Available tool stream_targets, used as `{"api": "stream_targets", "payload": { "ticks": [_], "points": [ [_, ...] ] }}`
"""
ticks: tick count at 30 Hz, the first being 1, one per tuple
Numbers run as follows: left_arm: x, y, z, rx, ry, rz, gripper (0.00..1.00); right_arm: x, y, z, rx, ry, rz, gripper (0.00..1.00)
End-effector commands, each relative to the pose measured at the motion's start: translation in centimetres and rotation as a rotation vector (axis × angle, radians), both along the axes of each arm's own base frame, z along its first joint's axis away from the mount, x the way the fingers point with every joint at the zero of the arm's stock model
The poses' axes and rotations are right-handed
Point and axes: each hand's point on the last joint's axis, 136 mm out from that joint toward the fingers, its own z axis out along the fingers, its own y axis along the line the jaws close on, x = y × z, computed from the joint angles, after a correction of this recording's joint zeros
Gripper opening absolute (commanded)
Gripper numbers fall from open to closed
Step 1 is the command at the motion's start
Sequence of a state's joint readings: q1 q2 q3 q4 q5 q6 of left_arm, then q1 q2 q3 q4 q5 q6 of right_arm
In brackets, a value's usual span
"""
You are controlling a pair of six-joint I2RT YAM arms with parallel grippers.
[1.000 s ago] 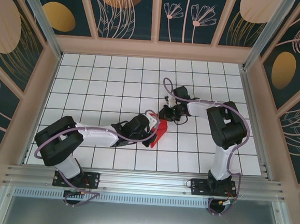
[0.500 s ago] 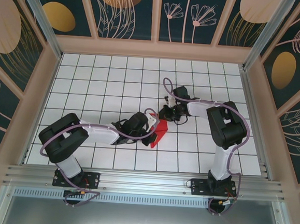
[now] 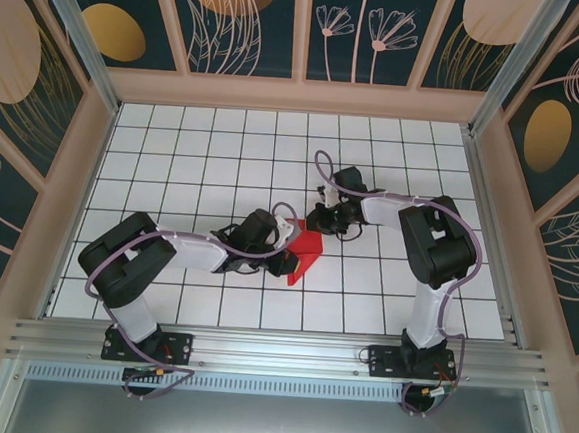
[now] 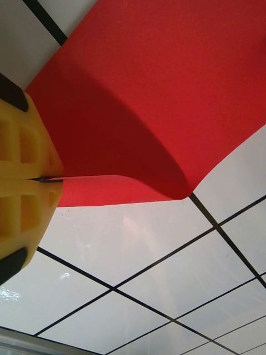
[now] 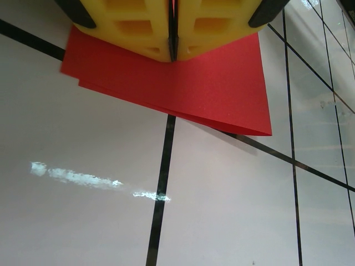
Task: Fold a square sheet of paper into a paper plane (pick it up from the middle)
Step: Third fold the triangle at the center of the table.
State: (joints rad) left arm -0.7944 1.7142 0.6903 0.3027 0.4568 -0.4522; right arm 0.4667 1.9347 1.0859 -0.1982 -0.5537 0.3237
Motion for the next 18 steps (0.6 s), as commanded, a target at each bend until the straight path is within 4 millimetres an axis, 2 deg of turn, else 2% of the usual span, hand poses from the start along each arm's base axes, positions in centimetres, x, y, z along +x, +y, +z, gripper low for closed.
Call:
{"api": "stream_targets", "payload": {
  "ticks": [1,3,9,18],
  "points": [
    [-0.3,-0.5,0.5,-0.055,0.075,-0.031,0.04,-2.4,-0.7,-2.5,-0.062,0.093,0.017,0.12],
    [-0.3,-0.7,0.7,-0.062,0.086,-0.041,0.05,-2.5,-0.7,-2.6,-0.065,0.094,0.018,0.12],
    [0.3,0.0,-0.5,0.014,0.106,-0.012,0.04,-2.3,-0.9,-2.7,-0.078,0.091,0.014,0.12],
    [1.4,0.8,-0.3,0.083,0.059,0.030,0.04,-2.3,-1.1,-2.9,-0.091,0.091,0.015,0.12]
  ]
}}
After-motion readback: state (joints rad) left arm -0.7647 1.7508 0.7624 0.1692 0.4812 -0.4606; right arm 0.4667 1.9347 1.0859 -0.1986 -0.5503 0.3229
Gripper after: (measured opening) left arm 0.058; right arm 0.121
